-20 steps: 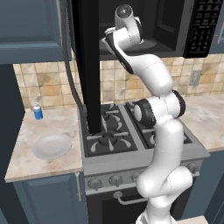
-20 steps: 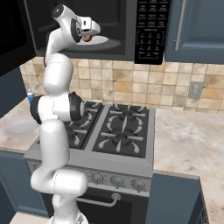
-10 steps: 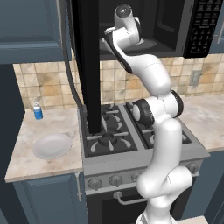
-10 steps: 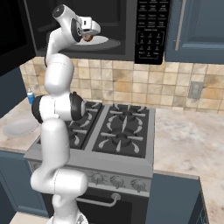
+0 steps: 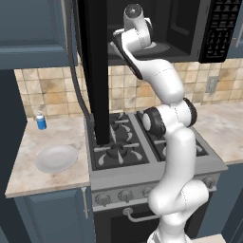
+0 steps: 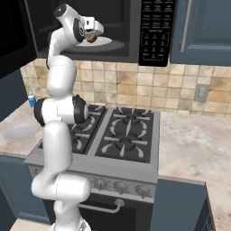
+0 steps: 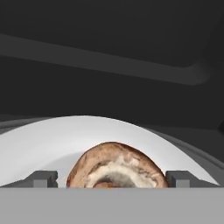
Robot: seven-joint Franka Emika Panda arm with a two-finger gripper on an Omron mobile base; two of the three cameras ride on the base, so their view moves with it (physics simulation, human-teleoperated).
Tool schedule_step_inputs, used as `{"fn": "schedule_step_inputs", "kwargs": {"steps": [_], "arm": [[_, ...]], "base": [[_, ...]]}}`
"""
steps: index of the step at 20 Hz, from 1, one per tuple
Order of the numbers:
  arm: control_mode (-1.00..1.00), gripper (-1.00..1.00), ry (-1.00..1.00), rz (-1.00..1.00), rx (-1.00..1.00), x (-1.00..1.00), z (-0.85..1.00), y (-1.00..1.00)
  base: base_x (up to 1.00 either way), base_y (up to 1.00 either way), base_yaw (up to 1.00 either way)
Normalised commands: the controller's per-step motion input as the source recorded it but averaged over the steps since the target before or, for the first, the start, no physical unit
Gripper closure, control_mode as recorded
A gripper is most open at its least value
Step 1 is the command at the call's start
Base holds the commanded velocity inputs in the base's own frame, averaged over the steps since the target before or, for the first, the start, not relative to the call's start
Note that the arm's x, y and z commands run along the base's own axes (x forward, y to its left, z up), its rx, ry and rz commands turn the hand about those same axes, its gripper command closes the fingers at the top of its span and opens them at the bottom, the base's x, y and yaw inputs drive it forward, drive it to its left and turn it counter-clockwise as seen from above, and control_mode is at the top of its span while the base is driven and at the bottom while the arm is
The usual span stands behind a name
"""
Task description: Pick the mushroom from the counter and place it in the microwave. Then turn on the microwave.
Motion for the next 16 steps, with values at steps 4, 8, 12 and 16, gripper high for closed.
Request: {"fn": "schedule_step_inputs", "kwargs": {"steps": [4, 8, 12, 16], "arm": [[-1.0, -1.0, 0.0, 0.0, 0.0, 0.0, 0.07, 0.0], [-1.0, -1.0, 0.0, 0.0, 0.0, -0.01, 0.02, 0.0], [-1.0, -1.0, 0.0, 0.0, 0.0, -0.04, 0.0, 0.0], [-1.0, -1.0, -0.02, 0.0, 0.0, -0.14, 0.01, -0.01]], "base": [[0.0, 0.0, 0.0], [0.0, 0.0, 0.0], [0.0, 0.0, 0.0], [0.0, 0.0, 0.0]]}}
